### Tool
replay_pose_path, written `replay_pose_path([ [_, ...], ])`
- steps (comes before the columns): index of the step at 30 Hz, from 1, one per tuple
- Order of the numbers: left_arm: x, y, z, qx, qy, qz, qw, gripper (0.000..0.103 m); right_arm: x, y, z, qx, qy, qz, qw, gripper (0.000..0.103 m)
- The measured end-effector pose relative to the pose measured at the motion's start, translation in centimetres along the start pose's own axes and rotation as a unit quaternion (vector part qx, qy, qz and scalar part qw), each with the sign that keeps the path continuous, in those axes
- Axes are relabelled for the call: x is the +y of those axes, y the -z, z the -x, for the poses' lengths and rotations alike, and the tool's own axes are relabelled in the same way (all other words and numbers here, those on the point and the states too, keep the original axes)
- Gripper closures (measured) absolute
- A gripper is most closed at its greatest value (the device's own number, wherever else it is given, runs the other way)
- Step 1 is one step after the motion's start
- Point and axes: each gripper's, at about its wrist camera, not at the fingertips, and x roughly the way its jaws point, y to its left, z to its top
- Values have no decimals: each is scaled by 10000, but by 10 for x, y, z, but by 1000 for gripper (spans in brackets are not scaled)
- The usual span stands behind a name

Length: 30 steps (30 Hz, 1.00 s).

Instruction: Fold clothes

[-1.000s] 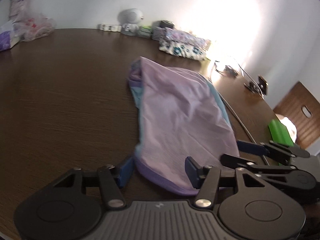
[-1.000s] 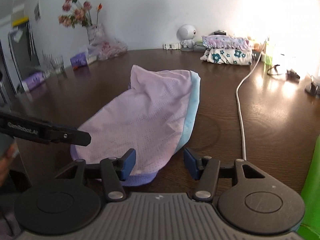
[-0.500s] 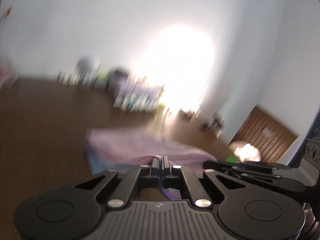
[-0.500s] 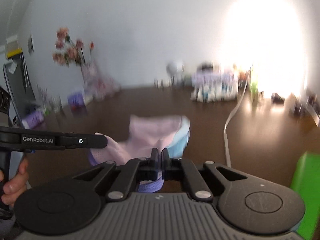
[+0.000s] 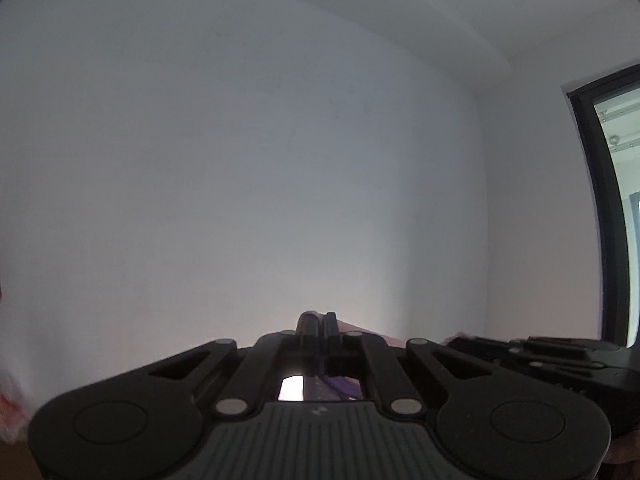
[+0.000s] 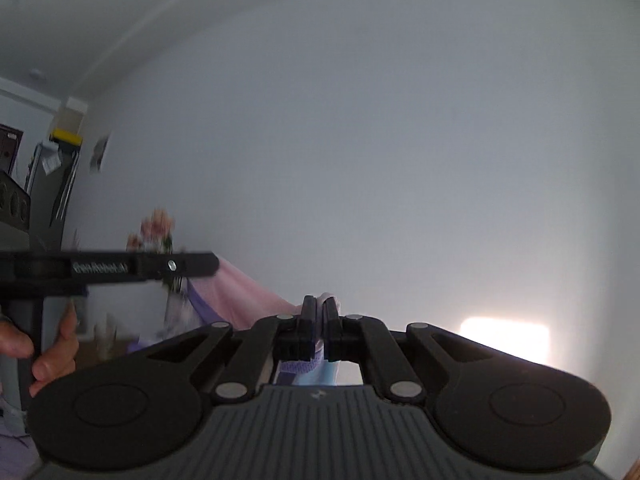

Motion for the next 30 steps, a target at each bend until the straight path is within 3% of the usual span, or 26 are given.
replay_pose_path([
  [6,18,-14,-60,220,-314,-73,9992,102,-35,-9,-62,172,126,-217,9995,100],
  [10,51,16,-145,1125,-744,-204,9907,97,-59,23,-156,919,337,-265,9948,98],
  [11,62,32,-167,1388,-953,-158,9856,89,-65,39,-181,1230,387,-315,9912,87],
  [12,74,49,-188,1666,-1176,-104,9789,59,-66,60,-197,1599,539,-291,9852,61],
  [13,91,76,-199,2043,-1491,-6,9675,44,-67,83,-209,1980,715,-242,9773,50],
  [14,104,102,-201,2393,-1728,54,9554,30,-68,105,-222,2358,890,-193,9675,47],
  [16,128,155,-186,3072,-1702,150,9362,30,-66,149,-228,2918,1033,-111,9508,43],
  [18,149,198,-154,3543,-1271,498,9251,30,-54,190,-200,3205,803,-96,9438,31],
  [21,155,250,-99,4053,-939,975,9041,30,-16,255,-136,3682,35,-262,9294,30],
  [23,145,276,-56,4284,-521,1060,8959,30,17,283,-97,3821,-563,-638,9202,31],
  [25,130,294,-19,4429,-129,1225,8881,30,53,305,-73,3869,-1161,-1167,9073,35],
  [27,122,301,-9,4377,191,1586,8848,30,68,314,-70,3789,-1366,-1675,8999,43],
  [28,119,301,-2,4301,557,1736,8842,30,72,321,-71,3775,-1455,-1820,8962,48],
  [29,118,292,7,4196,932,1783,8851,30,71,327,-79,3788,-1551,-1805,8943,59],
  [30,117,293,9,4154,1045,1770,8861,30,72,328,-84,3777,-1607,-1692,8960,66],
])
